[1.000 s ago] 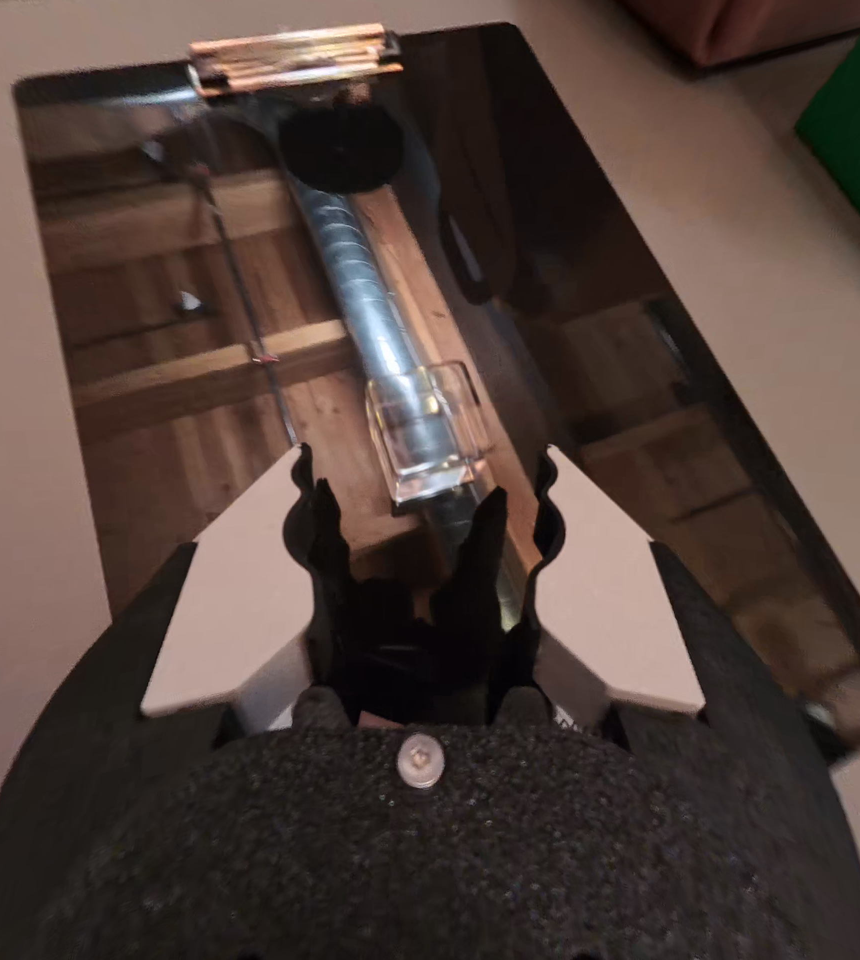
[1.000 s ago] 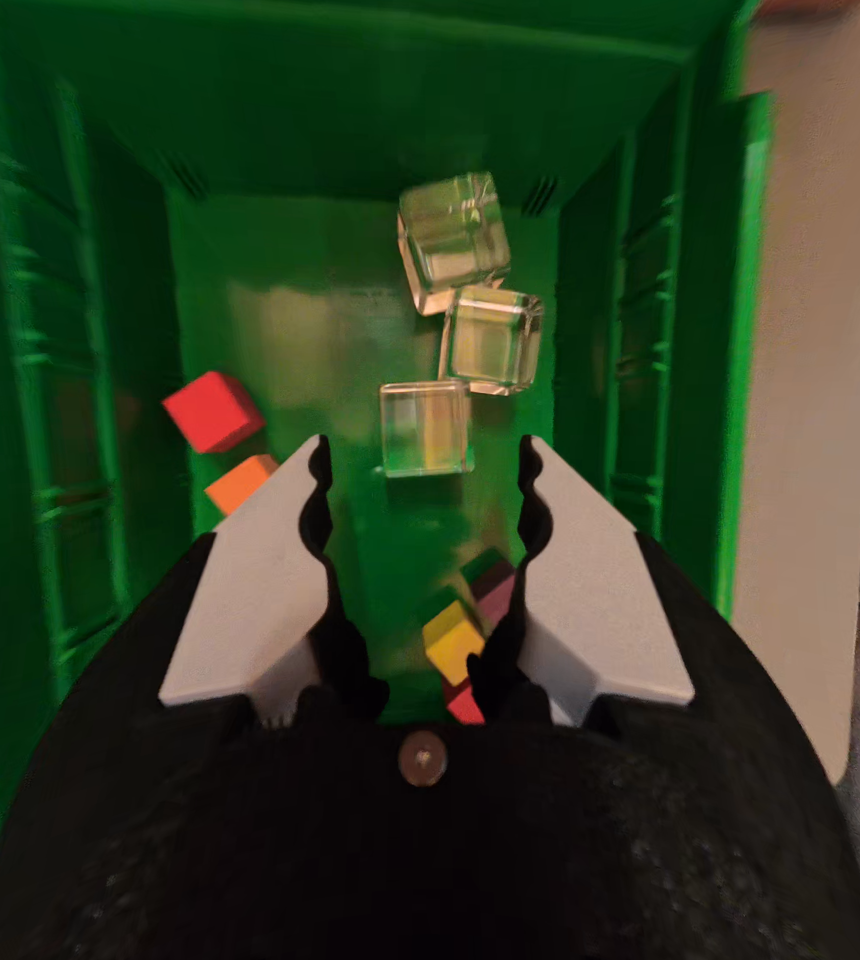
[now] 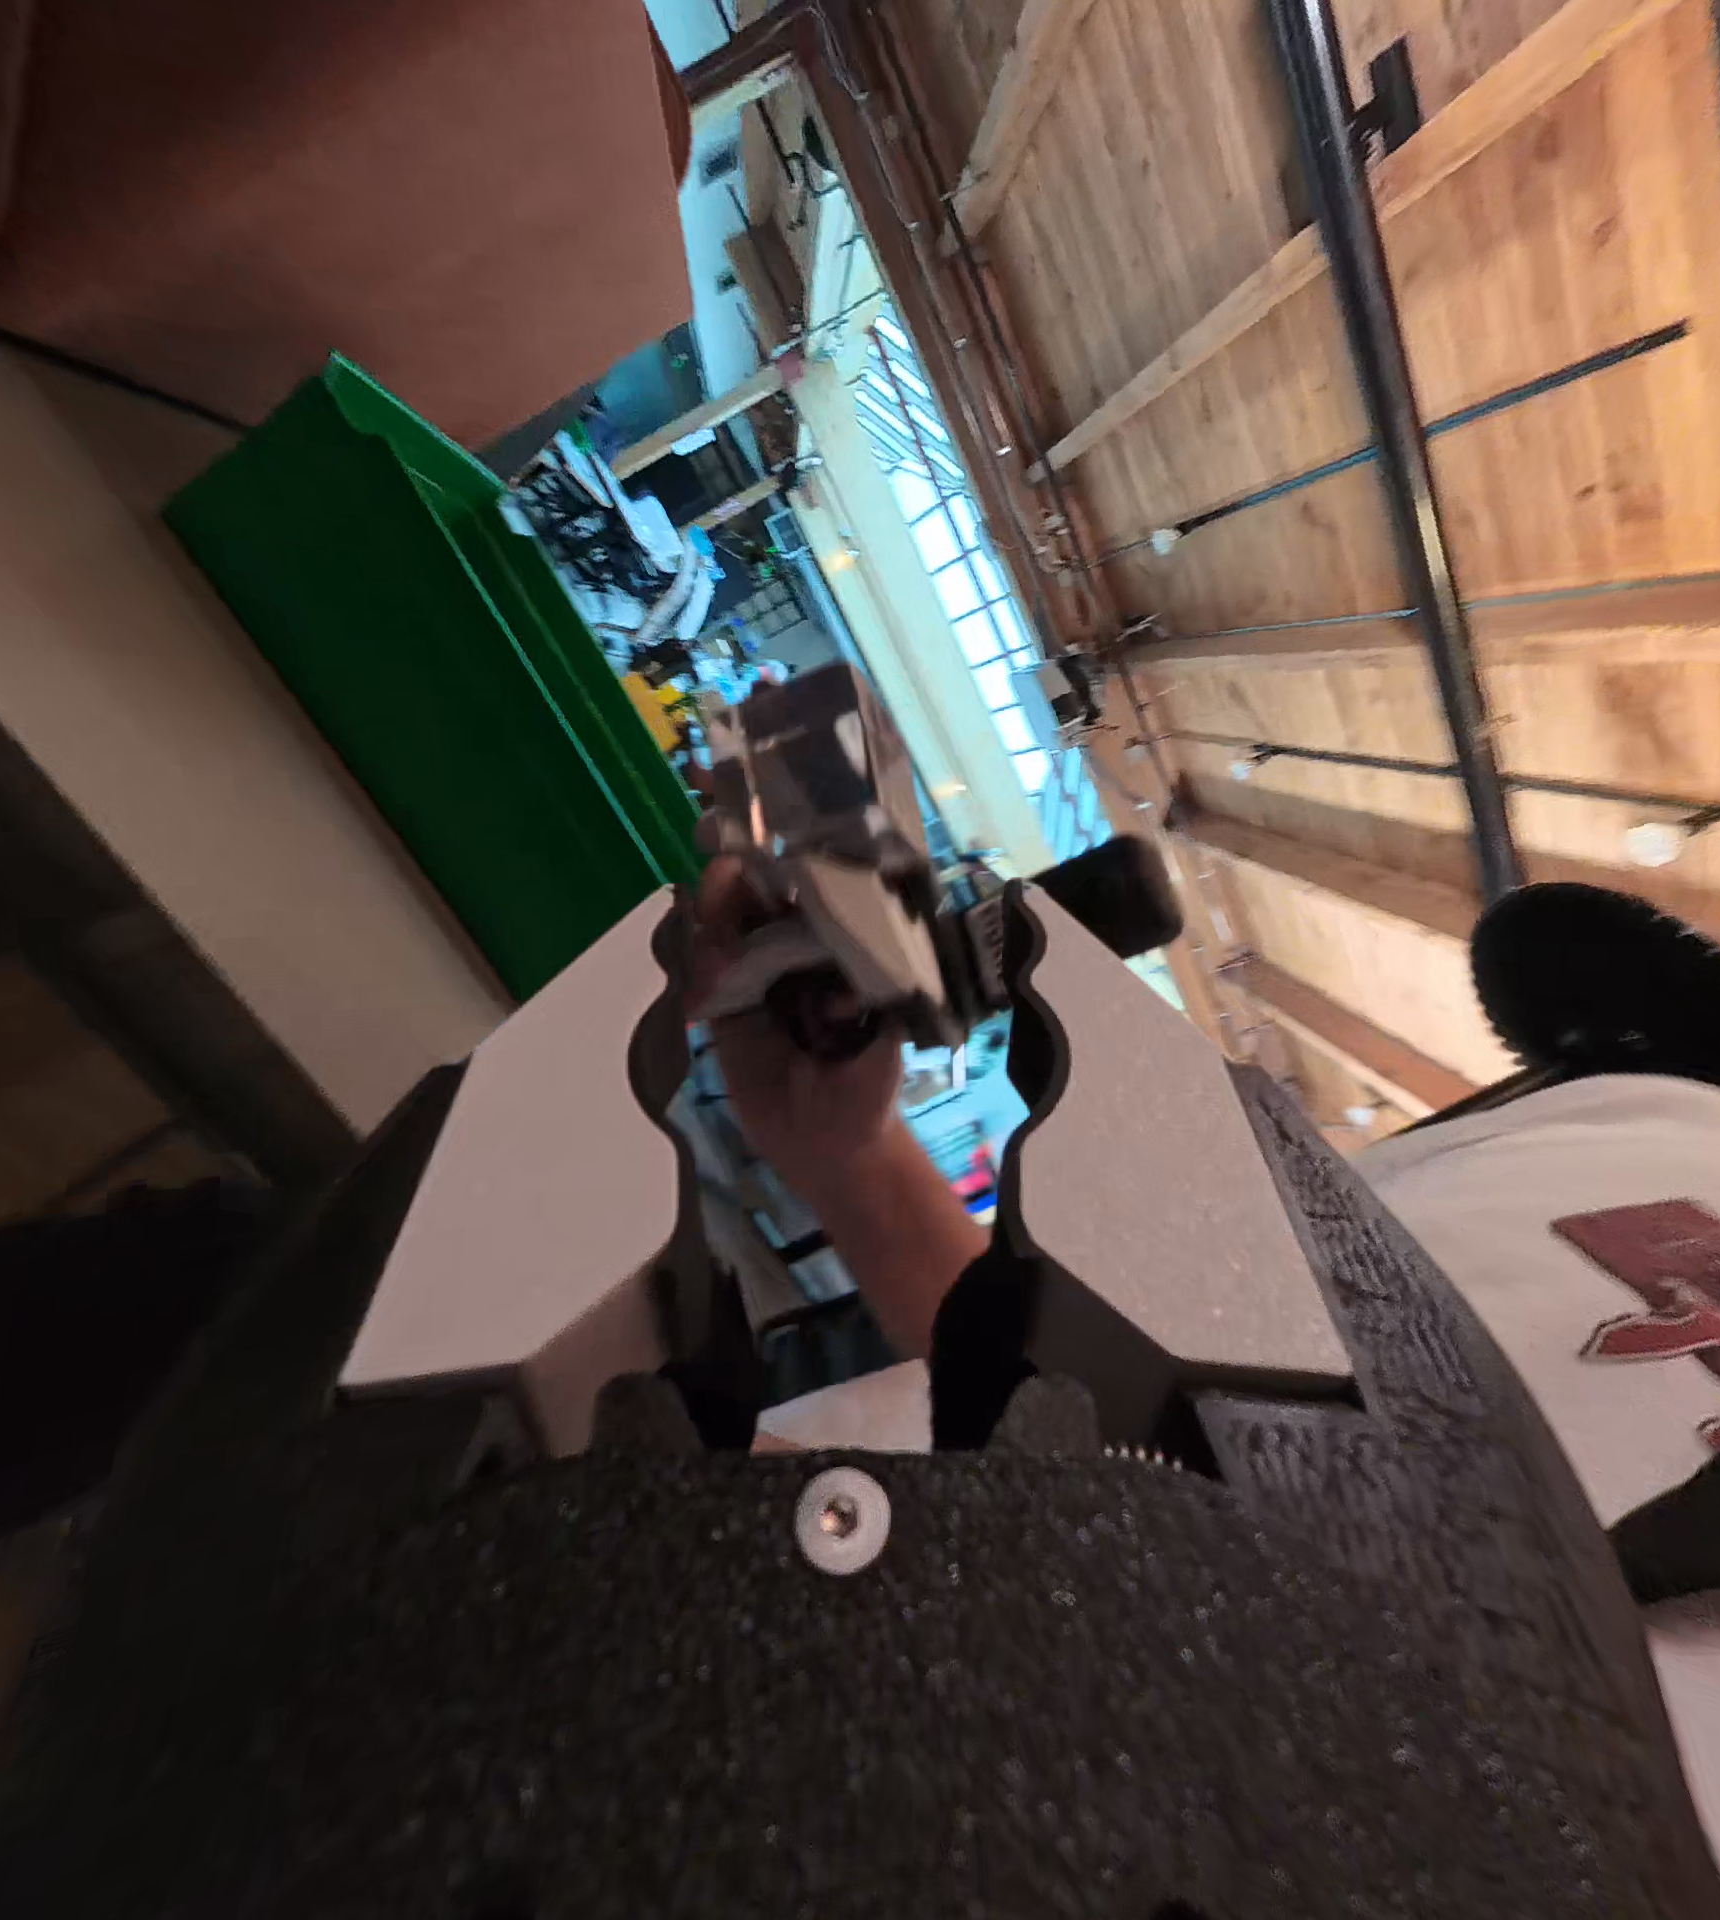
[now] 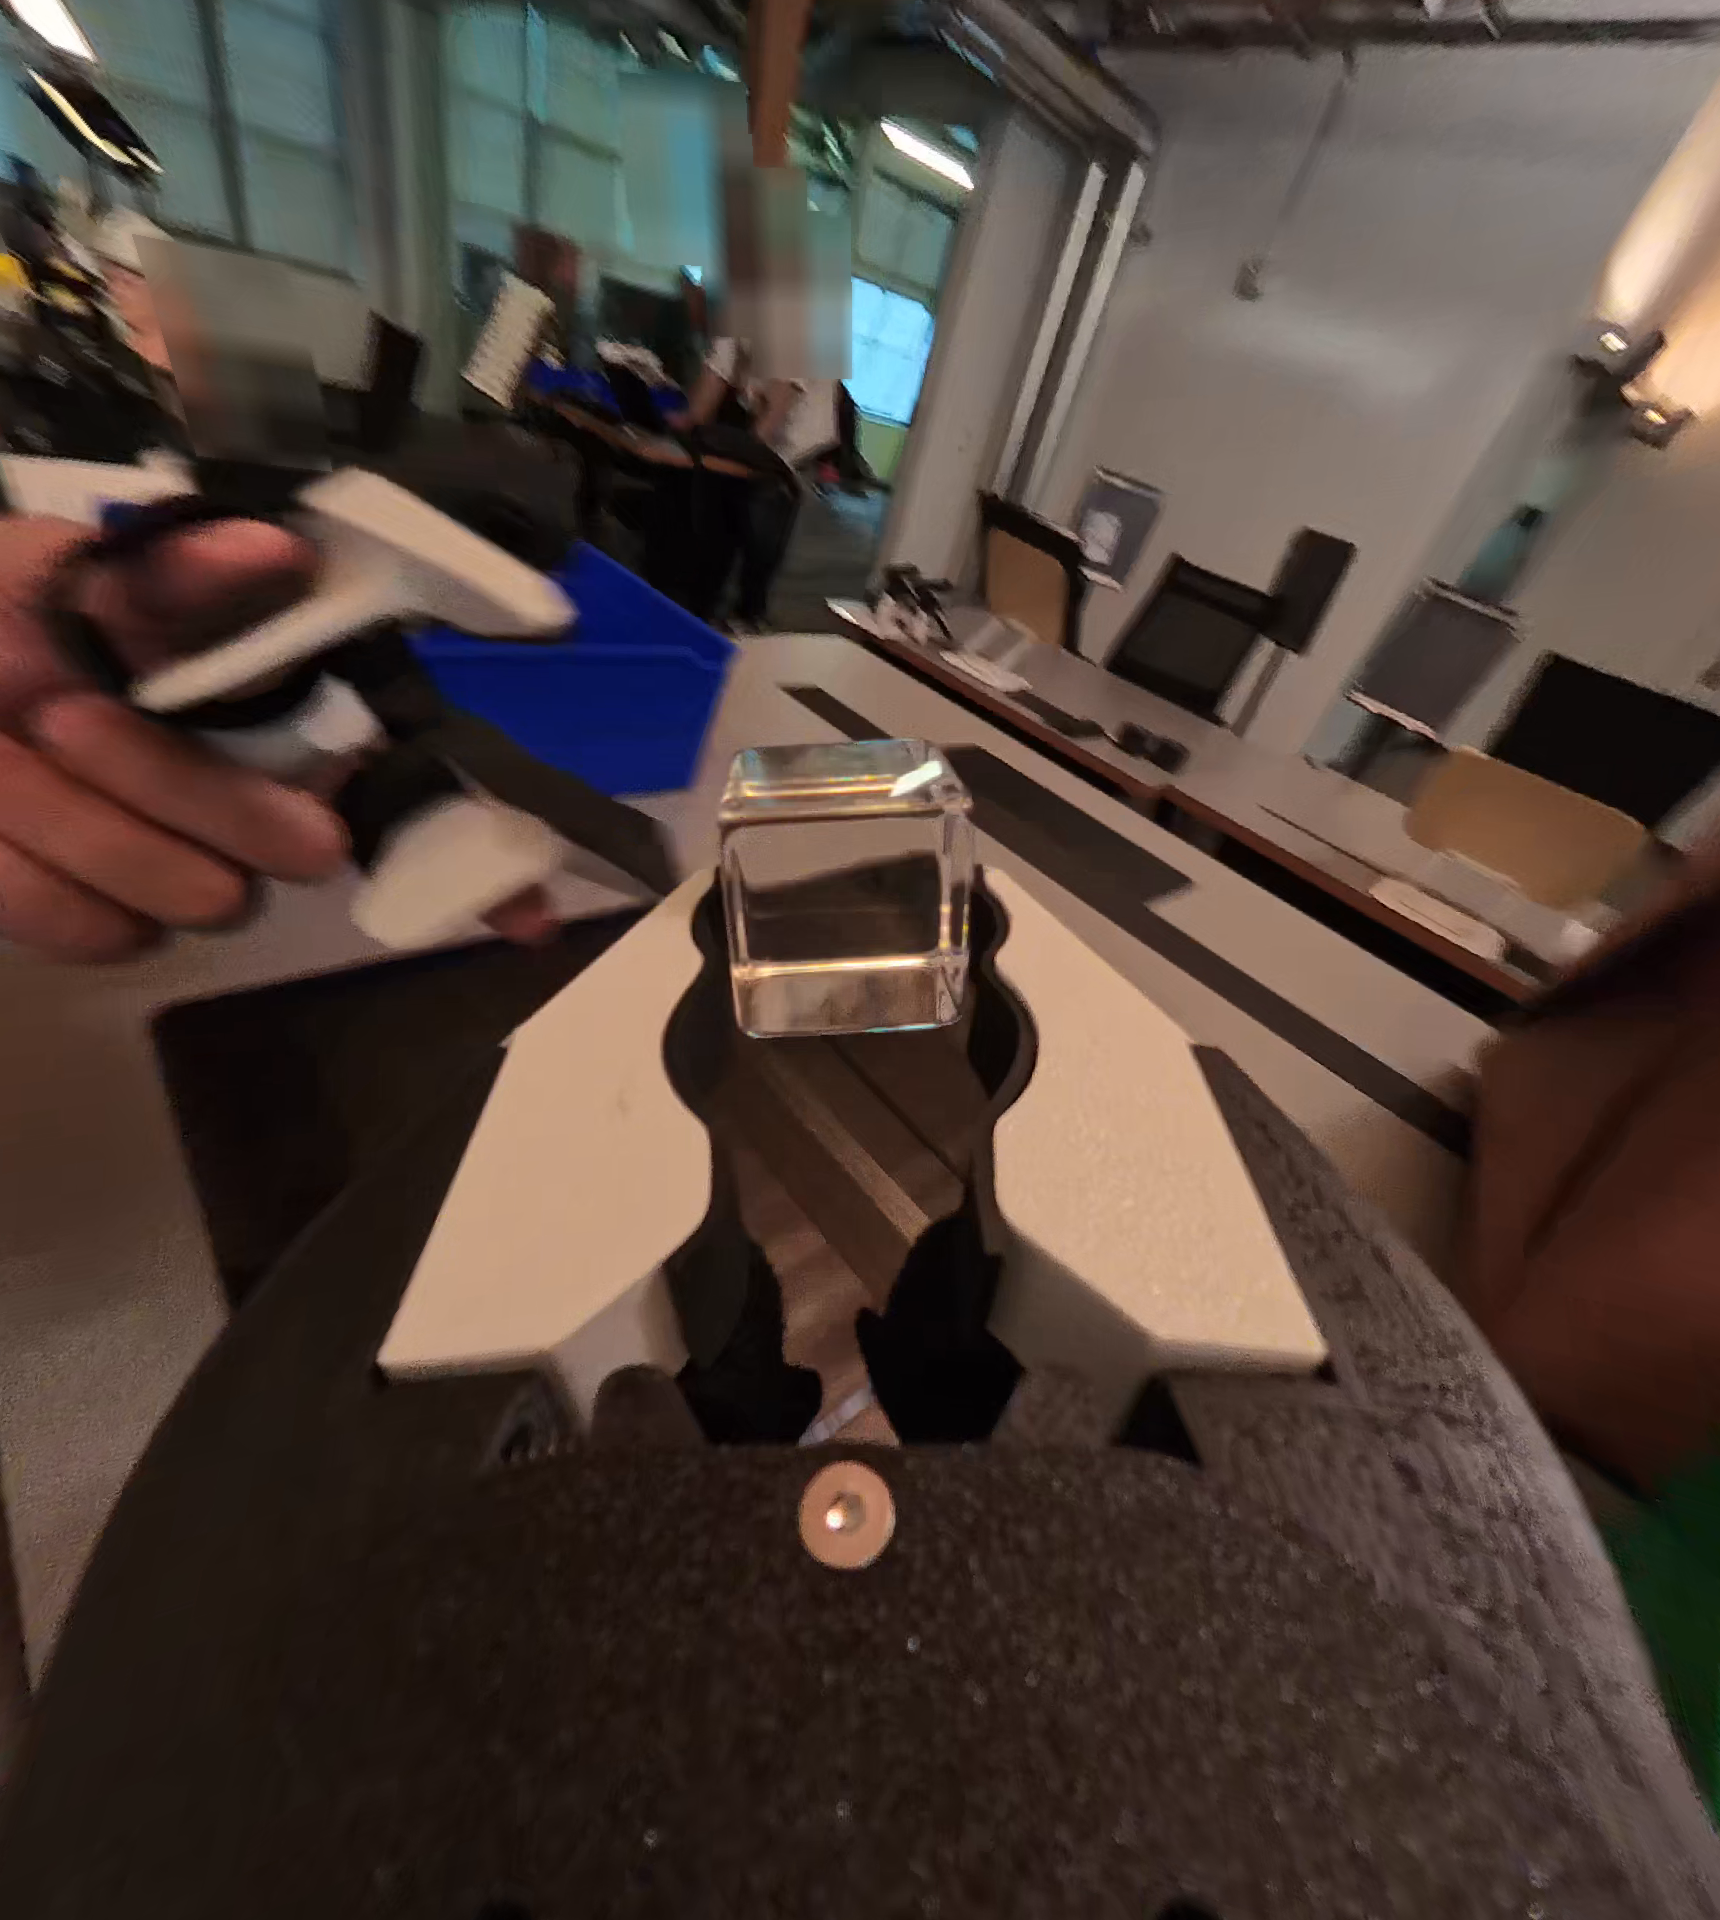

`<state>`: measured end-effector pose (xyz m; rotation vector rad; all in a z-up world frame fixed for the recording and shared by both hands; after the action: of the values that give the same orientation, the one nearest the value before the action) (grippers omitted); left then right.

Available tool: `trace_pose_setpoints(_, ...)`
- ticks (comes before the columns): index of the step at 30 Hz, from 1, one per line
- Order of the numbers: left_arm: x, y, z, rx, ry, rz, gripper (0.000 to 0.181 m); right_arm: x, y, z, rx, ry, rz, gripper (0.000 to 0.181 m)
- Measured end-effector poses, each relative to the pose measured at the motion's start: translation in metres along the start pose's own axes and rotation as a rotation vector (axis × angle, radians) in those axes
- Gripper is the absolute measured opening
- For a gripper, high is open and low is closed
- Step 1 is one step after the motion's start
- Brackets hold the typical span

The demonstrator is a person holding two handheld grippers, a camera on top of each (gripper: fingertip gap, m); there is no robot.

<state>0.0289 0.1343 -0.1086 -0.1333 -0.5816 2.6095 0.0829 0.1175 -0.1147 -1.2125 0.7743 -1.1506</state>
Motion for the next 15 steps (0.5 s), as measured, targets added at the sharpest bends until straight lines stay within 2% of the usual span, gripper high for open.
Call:
trace_pose_setpoints(2, 0.017, 0.004, -0.006, -0.070, -0.072, -0.011, 0.060, 0.037, 0.006, 0.037, -0.011, 0.111, -0.118, 0.043)
trace_pose_setpoints(4, 0.035, 0.011, -0.018, -0.125, -0.162, -0.033, 0.060, 0.088, 0.024, 0.086, -0.062, 0.261, -0.310, 0.043)
trace_pose_setpoints(6, 0.054, 0.017, -0.035, -0.164, -0.270, -0.038, 0.060, 0.143, 0.060, 0.128, -0.263, 0.376, -0.536, 0.043)
trace_pose_setpoints(9, 0.080, 0.026, -0.062, -0.166, -0.409, -0.038, 0.060, 0.215, 0.125, 0.156, -0.610, 0.489, -0.885, 0.042)
trace_pose_setpoints(12, 0.096, 0.031, -0.074, -0.144, -0.468, -0.023, 0.060, 0.247, 0.178, 0.144, -0.898, 0.443, -1.111, 0.043)
trace_pose_setpoints(15, 0.104, 0.032, -0.076, -0.144, -0.496, 0.003, 0.060, 0.244, 0.210, 0.141, -1.015, 0.391, -1.150, 0.044)
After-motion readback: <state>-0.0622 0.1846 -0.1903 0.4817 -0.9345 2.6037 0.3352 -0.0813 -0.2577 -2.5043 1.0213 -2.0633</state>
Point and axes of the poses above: each gripper's, where its closed fingertips meet, x back along the fingers, y out of its underside, z = x × y across the jaws, the point moved 1 cm from there along x, back along the fingers, and after that the axes turned 13 degrees about -y, right-handed, at the moved point
